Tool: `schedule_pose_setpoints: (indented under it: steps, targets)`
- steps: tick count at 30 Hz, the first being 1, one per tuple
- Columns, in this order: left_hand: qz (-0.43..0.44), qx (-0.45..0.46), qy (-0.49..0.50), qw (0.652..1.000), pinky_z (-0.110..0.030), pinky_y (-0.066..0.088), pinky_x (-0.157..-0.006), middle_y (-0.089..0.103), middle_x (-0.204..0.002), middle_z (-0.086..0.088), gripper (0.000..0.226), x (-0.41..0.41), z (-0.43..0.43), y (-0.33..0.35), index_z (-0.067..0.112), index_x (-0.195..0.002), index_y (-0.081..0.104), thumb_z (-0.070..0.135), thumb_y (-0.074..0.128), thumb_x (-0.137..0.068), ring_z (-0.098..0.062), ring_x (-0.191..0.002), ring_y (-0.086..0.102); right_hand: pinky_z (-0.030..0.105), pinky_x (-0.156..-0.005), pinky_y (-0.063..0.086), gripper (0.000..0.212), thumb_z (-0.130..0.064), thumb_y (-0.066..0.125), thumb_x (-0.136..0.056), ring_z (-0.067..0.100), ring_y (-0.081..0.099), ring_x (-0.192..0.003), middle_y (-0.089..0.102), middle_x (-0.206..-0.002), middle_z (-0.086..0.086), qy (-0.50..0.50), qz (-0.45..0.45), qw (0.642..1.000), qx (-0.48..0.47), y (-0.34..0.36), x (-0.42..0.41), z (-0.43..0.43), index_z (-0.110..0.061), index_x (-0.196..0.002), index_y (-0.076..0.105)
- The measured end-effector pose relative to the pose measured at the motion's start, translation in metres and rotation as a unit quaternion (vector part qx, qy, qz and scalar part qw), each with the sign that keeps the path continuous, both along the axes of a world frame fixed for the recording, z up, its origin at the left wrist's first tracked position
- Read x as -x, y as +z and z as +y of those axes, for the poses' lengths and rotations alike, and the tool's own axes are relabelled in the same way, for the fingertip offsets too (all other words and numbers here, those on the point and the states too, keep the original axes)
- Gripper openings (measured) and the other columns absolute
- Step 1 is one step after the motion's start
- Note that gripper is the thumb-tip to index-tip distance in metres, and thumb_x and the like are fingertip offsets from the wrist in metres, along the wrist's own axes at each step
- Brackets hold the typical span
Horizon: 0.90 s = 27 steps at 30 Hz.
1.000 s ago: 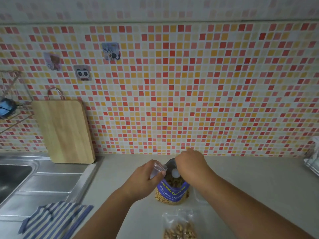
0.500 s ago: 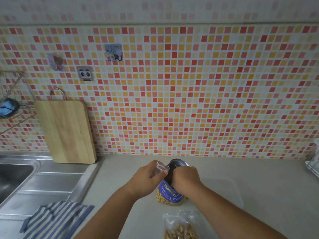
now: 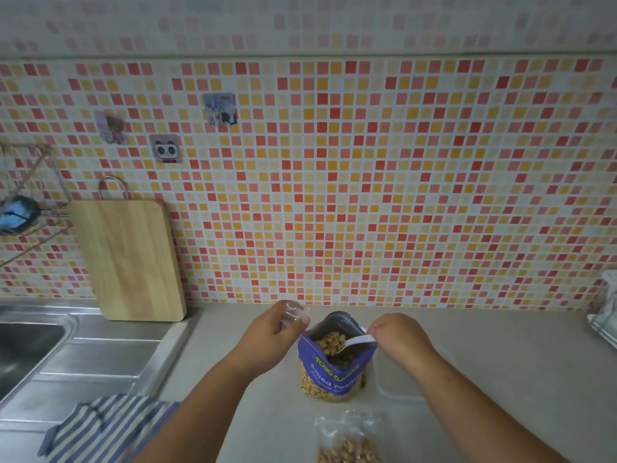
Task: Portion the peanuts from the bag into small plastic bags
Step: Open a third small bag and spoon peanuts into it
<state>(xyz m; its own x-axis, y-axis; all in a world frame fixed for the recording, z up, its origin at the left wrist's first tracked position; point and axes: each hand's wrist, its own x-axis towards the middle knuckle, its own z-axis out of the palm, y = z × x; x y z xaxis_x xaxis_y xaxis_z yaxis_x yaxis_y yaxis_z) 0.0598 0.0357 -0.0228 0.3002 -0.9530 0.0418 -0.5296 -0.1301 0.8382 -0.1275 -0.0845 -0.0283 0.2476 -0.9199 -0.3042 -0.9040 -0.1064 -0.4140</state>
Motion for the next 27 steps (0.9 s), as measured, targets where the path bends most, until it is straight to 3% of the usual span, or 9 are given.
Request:
schedule_pose_setpoints:
  steps: [4, 10, 18, 22, 24, 27]
  targets:
    - [-0.134, -0.013, -0.016, 0.991, -0.018, 0.040, -0.078, 0.053, -0.114, 0.013, 0.037, -0.002, -0.003, 0.001, 0.031, -0.122, 0.047, 0.049, 0.051, -0.089, -0.007, -0.103, 0.051, 0.026, -0.069, 0.042, 0.029, -0.014, 0.045, -0.090, 0.026, 0.065, -0.096, 0.070, -0.101, 0.014, 0.009, -0.056, 0.998, 0.038, 0.009, 0.017, 0.006, -0.006, -0.097, 0.072]
    - [-0.276, -0.041, -0.044, 0.959, -0.029, 0.037, -0.098, 0.049, -0.136, 0.010, 0.050, 0.002, -0.008, 0.003, 0.032, -0.132, 0.040, 0.053, 0.049, -0.088, -0.013, -0.122, 0.043, 0.026, -0.075, 0.044, 0.027, -0.015, 0.045, -0.094, 0.019, 0.060, -0.091, 0.067, -0.094, 0.000, 0.012, -0.103, 0.991, 0.079, 0.014, 0.028, 0.012, -0.016, -0.100, 0.071]
    - [-0.376, -0.061, -0.060, 0.923, -0.034, 0.034, -0.104, 0.045, -0.140, 0.009, 0.054, 0.007, -0.013, 0.000, 0.032, -0.135, 0.037, 0.056, 0.047, -0.087, -0.017, -0.126, 0.041, 0.025, -0.075, 0.038, 0.022, -0.014, 0.048, -0.092, 0.019, 0.056, -0.086, 0.052, -0.066, -0.013, -0.004, -0.139, 0.989, 0.060, 0.026, 0.038, 0.003, -0.022, -0.086, 0.067]
    - [-0.402, -0.063, -0.064, 0.911, -0.036, 0.034, -0.104, 0.048, -0.137, 0.008, 0.054, 0.009, -0.015, -0.003, 0.032, -0.133, 0.038, 0.058, 0.045, -0.086, -0.018, -0.124, 0.043, 0.026, -0.070, 0.039, 0.024, -0.007, 0.049, -0.089, 0.020, 0.056, -0.082, 0.058, -0.068, -0.004, -0.014, -0.158, 0.986, 0.045, 0.040, 0.035, 0.002, -0.015, -0.090, 0.071]
    - [-0.415, -0.058, -0.071, 0.905, -0.036, 0.035, -0.103, 0.049, -0.135, 0.008, 0.054, 0.012, -0.018, -0.004, 0.031, -0.132, 0.039, 0.058, 0.044, -0.086, -0.018, -0.122, 0.044, 0.025, -0.074, 0.040, 0.026, -0.005, 0.049, -0.089, 0.019, 0.056, -0.084, 0.061, -0.076, 0.000, -0.007, -0.141, 0.989, 0.036, 0.046, 0.031, 0.002, -0.010, -0.099, 0.072]
    - [-0.427, -0.042, -0.076, 0.900, -0.036, 0.035, -0.102, 0.050, -0.133, 0.006, 0.052, 0.017, -0.021, -0.005, 0.029, -0.132, 0.039, 0.056, 0.043, -0.087, -0.019, -0.120, 0.044, 0.026, -0.077, 0.040, 0.026, -0.008, 0.048, -0.092, 0.019, 0.056, -0.085, 0.061, -0.072, -0.001, -0.002, -0.124, 0.992, 0.021, 0.053, 0.024, 0.001, -0.008, -0.105, 0.071]
